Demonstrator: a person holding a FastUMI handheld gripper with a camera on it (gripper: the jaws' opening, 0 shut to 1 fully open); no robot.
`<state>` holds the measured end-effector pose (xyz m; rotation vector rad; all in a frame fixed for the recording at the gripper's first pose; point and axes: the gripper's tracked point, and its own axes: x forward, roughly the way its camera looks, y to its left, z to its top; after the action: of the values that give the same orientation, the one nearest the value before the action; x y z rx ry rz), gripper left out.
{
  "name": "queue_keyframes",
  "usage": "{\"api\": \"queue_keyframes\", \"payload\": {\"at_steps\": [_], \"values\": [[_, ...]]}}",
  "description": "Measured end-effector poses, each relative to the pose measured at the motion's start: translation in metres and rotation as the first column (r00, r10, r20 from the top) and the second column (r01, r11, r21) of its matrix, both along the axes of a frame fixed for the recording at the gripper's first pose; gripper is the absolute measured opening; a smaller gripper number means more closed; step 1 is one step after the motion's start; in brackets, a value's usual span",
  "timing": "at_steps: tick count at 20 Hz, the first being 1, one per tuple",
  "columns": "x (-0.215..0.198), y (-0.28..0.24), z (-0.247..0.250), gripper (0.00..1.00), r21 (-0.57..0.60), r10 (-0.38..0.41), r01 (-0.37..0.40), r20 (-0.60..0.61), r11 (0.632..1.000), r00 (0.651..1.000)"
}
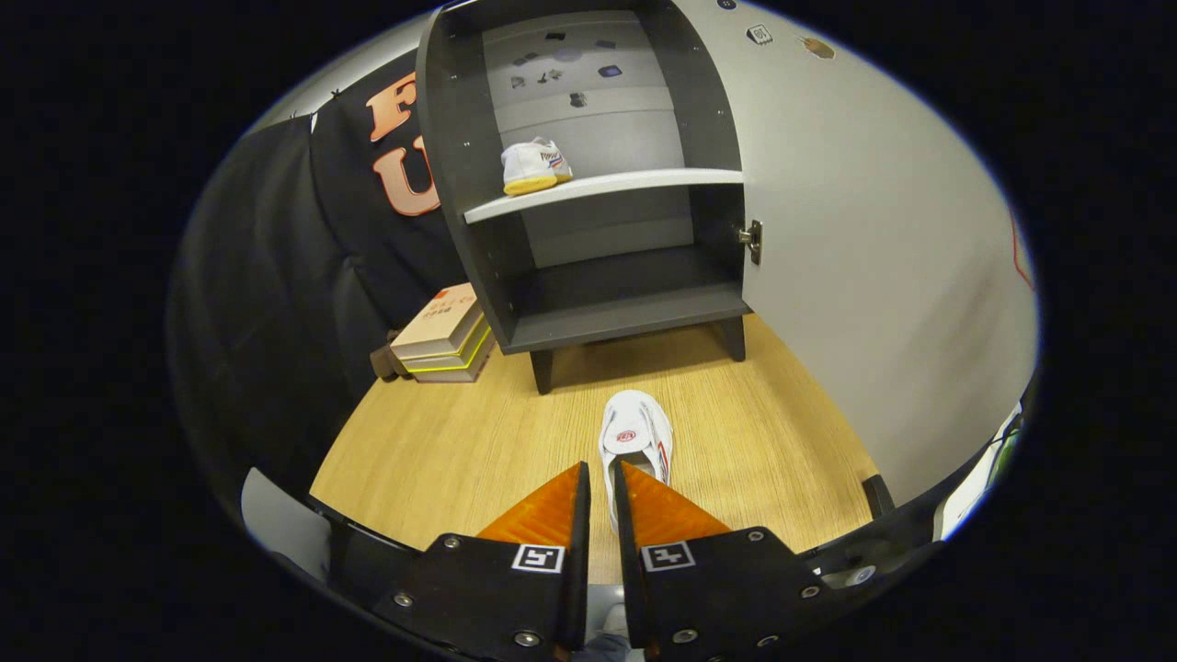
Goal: Open the shoe cabinet door, grab the shoes and put them into the shoe cabinet, then close the shoe cabinet door.
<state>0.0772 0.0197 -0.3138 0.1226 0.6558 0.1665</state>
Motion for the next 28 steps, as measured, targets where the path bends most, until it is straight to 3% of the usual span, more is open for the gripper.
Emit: {"api": "queue_keyframes", "payload": {"at_steps": [17,24,28], "values": [[0.051,0.025,-0.127,0.2,-0.006,0.055,-0.057,-0.205,0.998,0.977],[0.09,0.034,-0.149,0.2,0.002,0.041,-0.041,-0.183,0.999,0.982],[0.1,0.035,-0.155,0.08,-0.006,0.044,-0.046,-0.157,0.999,0.987]]}}
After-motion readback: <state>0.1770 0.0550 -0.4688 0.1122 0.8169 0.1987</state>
